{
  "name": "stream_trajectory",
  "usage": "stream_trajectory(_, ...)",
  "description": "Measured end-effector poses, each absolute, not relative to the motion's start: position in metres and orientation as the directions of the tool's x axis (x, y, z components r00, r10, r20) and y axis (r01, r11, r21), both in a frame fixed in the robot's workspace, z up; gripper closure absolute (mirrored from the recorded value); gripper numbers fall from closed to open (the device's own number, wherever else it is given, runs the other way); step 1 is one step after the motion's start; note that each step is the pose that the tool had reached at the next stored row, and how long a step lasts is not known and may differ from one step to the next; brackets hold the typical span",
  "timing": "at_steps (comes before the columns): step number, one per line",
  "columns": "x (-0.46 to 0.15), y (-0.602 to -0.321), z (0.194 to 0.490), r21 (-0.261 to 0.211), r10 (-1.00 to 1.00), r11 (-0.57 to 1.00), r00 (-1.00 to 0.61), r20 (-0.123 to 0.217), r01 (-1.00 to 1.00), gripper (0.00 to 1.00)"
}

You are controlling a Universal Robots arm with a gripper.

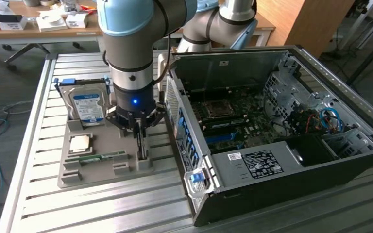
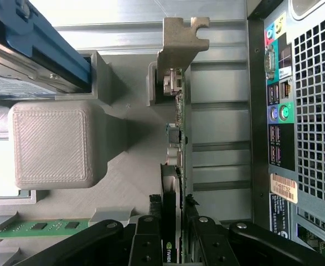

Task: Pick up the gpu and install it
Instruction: 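Pick up the gpu and move the gpu toward the slot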

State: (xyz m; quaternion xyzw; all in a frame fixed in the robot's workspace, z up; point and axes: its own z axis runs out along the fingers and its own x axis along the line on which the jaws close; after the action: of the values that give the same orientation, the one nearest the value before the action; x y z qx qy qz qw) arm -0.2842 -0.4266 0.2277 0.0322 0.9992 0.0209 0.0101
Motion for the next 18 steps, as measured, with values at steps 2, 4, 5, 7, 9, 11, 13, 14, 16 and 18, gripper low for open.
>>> stream_trajectory(2, -0.2842, -0.4266, 0.2276, 0.042, 0.055, 0.998, -0.998, -0.019, 0.054, 0.74)
stream_trajectory(4, -0.2841, -0.4267, 0.2275, 0.043, 0.035, 0.999, -0.999, -0.019, 0.034, 0.74)
stream_trajectory(5, -0.2841, -0.4267, 0.2275, 0.042, 0.023, 0.999, -1.0, -0.019, 0.022, 0.74)
stream_trajectory(7, -0.2841, -0.4267, 0.2275, 0.042, 0.013, 0.999, -1.0, -0.019, 0.012, 0.74)
stream_trajectory(9, -0.2841, -0.4266, 0.2275, 0.043, 0.013, 0.999, -1.0, -0.019, 0.012, 0.74)
stream_trajectory(11, -0.2841, -0.4267, 0.2275, 0.043, 0.013, 0.999, -1.0, -0.019, 0.012, 0.74)
stream_trajectory(13, -0.2841, -0.4267, 0.2275, 0.043, 0.013, 0.999, -1.0, -0.019, 0.012, 0.74)
stream_trajectory(14, -0.2841, -0.4267, 0.2275, 0.043, 0.013, 0.999, -1.0, -0.019, 0.012, 0.74)
stream_trajectory(16, -0.2841, -0.4266, 0.228, 0.043, 0.013, 0.999, -1.0, -0.019, 0.012, 0.74)
stream_trajectory(18, -0.2841, -0.4266, 0.2297, 0.043, 0.013, 0.999, -1.0, -0.019, 0.012, 0.74)
